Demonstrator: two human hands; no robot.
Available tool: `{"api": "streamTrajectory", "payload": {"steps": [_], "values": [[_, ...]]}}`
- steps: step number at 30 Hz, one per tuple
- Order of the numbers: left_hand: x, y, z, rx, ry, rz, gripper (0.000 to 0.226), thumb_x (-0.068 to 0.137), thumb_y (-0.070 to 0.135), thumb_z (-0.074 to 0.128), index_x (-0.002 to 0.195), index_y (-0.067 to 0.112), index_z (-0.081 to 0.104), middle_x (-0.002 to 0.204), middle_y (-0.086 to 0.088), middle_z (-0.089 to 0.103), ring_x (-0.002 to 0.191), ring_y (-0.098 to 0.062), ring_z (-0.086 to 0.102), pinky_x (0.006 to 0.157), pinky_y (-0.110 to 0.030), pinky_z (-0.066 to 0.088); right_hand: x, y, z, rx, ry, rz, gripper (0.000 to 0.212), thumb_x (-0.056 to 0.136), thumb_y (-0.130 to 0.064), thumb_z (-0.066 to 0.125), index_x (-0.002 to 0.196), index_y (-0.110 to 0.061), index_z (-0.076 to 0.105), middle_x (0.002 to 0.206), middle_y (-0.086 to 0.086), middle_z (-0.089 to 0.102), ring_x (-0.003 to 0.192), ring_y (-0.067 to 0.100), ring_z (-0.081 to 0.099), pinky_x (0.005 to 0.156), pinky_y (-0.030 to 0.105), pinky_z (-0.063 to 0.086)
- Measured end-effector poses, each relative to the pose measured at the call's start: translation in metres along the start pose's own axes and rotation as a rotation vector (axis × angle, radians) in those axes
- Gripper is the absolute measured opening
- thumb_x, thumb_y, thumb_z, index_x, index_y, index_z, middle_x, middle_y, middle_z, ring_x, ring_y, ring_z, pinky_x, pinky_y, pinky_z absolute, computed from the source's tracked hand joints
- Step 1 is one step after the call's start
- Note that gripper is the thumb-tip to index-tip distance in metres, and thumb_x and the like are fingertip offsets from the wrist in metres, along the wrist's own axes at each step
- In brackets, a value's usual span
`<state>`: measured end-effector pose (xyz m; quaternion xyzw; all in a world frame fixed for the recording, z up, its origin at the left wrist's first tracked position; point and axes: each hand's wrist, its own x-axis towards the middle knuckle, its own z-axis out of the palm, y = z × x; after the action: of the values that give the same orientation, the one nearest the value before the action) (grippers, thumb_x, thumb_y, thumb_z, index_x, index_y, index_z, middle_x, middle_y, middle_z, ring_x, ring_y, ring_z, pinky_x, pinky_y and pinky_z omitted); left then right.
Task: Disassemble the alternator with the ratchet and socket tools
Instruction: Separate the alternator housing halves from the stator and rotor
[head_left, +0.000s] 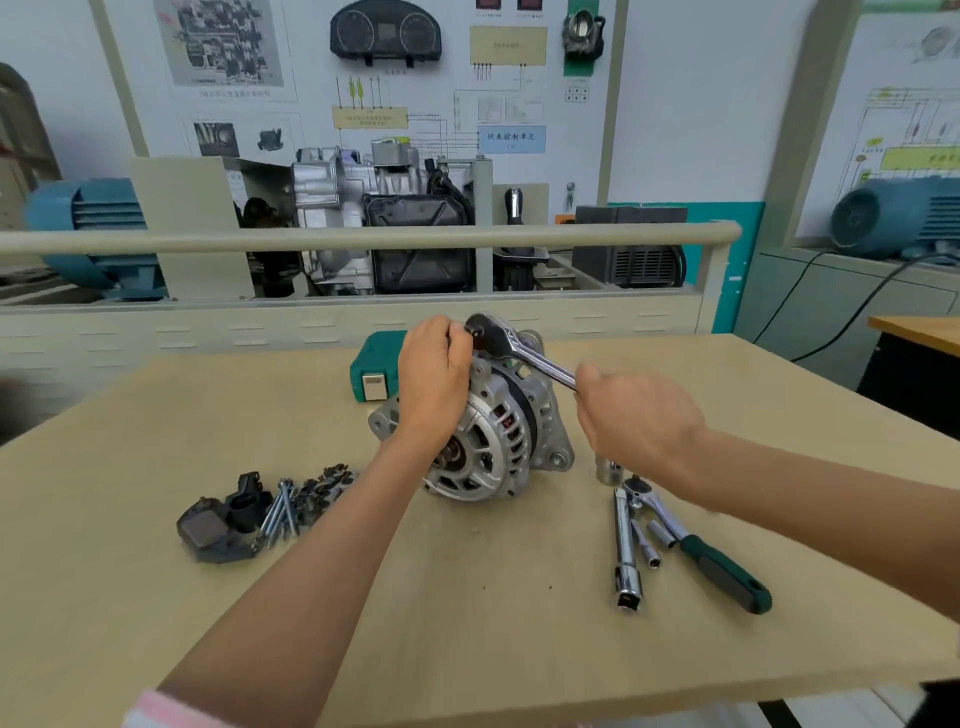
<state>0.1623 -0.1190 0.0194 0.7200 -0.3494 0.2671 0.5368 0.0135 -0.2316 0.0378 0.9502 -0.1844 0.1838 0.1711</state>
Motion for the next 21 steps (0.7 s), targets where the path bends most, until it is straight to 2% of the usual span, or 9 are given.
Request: {"api": "streamTrajectory", "payload": {"steps": [5,8,10,13,17,21], "values": [[0.006,-0.002,0.001,0.001,-0.007,-0.036,0.039,0.095,0.013,0.036,0.058,0.021,0.025,0.058,0.005,0.03,0.057,-0.008,0.029,0.051,-0.019,0.025,0.007,0.004,-0.002,0.017,0.14,0.014,0.015,0.095,-0.016,0.038,0.083,-0.015,0.028,0.051,-0.002,0.035,0.038,0.016,0.029,0.037,0.026,0.015],[0.006,0.002,-0.001,0.027,-0.051,-0.038,0.038,0.094,0.013,0.037,0.058,0.021,0.026,0.058,0.004,0.03,0.057,-0.01,0.029,0.051,-0.024,0.024,-0.003,0.006,0.011,0.014,-0.005,0.029,0.014,0.096,-0.012,0.037,0.086,-0.014,0.026,0.062,0.0,0.046,0.043,0.017,0.028,0.039,0.029,0.017],[0.007,0.003,-0.001,0.006,-0.042,-0.072,0.037,0.095,0.014,0.035,0.059,0.019,0.027,0.06,0.003,0.031,0.059,-0.013,0.03,0.052,-0.031,0.024,0.006,0.006,0.005,0.051,0.014,0.029,0.012,0.095,-0.014,0.037,0.086,-0.015,0.029,0.058,-0.002,0.039,0.043,0.018,0.028,0.04,0.029,0.017],[0.004,-0.001,-0.001,0.013,-0.043,-0.044,0.039,0.098,0.014,0.033,0.06,0.02,0.025,0.06,0.003,0.03,0.059,-0.012,0.029,0.052,-0.028,0.024,0.009,0.004,0.001,0.121,0.146,0.033,0.015,0.096,-0.021,0.035,0.084,-0.015,0.029,0.051,-0.004,0.032,0.04,0.015,0.028,0.04,0.027,0.014],[0.001,0.005,-0.002,0.011,-0.051,-0.026,0.038,0.097,0.013,0.033,0.061,0.021,0.024,0.06,0.004,0.028,0.058,-0.01,0.028,0.053,-0.029,0.024,0.011,0.002,0.004,0.08,0.02,0.033,0.012,0.094,-0.013,0.037,0.085,-0.015,0.029,0.059,0.0,0.043,0.044,0.014,0.029,0.04,0.028,0.017],[0.002,0.0,-0.001,0.002,-0.051,-0.029,0.036,0.096,0.016,0.032,0.061,0.022,0.025,0.06,0.005,0.029,0.057,-0.009,0.028,0.052,-0.026,0.024,0.018,-0.001,-0.002,0.117,0.143,-0.007,0.014,0.095,-0.019,0.038,0.084,-0.015,0.031,0.053,-0.003,0.032,0.041,0.014,0.03,0.038,0.026,0.015]]}}
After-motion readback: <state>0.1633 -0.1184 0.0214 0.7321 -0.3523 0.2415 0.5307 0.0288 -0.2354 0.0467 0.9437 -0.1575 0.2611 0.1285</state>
